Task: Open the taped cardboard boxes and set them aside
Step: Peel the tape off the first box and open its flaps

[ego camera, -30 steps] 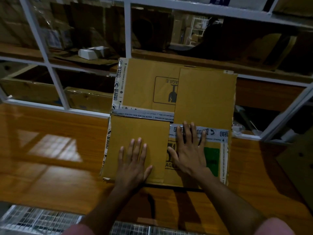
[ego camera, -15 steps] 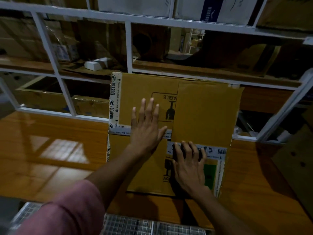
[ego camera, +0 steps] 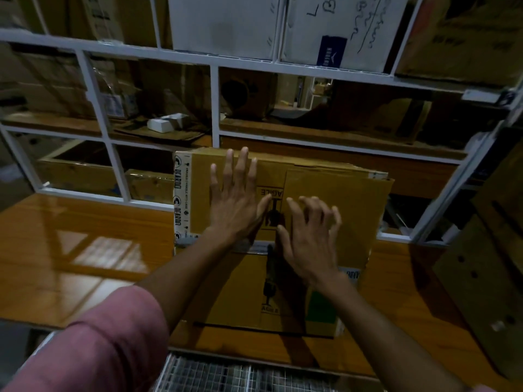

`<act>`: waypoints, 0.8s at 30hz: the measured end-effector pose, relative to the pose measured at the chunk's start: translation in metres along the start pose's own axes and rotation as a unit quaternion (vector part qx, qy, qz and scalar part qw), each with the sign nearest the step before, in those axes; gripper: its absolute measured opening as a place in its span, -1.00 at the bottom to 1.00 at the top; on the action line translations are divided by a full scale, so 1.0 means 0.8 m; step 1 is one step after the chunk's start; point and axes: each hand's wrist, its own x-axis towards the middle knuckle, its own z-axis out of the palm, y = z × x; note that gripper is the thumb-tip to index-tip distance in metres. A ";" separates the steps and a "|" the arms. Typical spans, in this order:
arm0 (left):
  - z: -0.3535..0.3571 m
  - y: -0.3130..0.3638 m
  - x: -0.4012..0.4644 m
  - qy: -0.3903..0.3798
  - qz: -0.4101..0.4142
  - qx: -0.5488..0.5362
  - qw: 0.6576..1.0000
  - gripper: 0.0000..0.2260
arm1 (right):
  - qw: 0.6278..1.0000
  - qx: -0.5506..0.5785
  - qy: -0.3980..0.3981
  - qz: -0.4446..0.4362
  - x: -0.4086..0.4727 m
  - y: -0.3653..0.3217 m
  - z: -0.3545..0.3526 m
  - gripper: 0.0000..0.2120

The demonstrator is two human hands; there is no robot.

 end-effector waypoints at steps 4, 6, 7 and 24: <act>-0.037 -0.007 0.009 -0.010 0.001 0.008 1.000 -0.30 | 0.999 -0.009 0.036 -0.003 0.034 0.009 -0.038 -0.50; -0.051 -0.011 0.004 -0.021 0.016 0.011 1.000 -0.38 | 0.999 -0.005 0.048 -0.014 0.047 0.013 -0.058 -0.59; -0.057 -0.013 0.001 -0.024 0.024 0.015 0.999 -0.41 | 0.999 0.006 0.049 -0.015 0.054 0.015 -0.069 -0.62; -0.133 -0.015 -0.035 -0.103 -0.052 -0.092 0.989 -0.59 | 0.972 0.039 -0.225 0.055 0.040 0.026 -0.138 -0.51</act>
